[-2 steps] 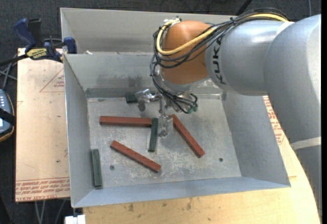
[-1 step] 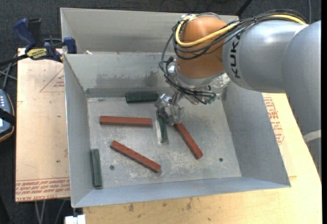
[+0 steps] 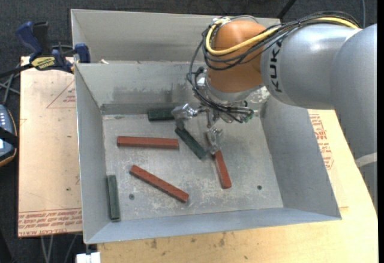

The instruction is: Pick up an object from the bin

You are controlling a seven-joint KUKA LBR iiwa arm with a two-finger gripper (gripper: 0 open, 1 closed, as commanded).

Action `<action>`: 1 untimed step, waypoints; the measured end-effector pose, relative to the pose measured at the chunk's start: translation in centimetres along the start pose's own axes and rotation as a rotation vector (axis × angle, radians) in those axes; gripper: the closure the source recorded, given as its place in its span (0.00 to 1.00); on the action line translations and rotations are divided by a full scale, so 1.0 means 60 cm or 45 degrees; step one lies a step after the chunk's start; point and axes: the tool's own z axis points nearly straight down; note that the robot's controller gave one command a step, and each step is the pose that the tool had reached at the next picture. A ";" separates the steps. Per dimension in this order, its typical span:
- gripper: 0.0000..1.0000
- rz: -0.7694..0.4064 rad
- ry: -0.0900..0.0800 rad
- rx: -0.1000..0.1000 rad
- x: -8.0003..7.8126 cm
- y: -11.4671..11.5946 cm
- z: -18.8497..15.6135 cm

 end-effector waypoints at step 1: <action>0.00 0.000 0.000 0.000 0.000 0.000 0.000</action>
Offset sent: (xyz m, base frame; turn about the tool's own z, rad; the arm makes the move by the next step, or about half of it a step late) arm -0.0007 0.0480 -0.0171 -0.2417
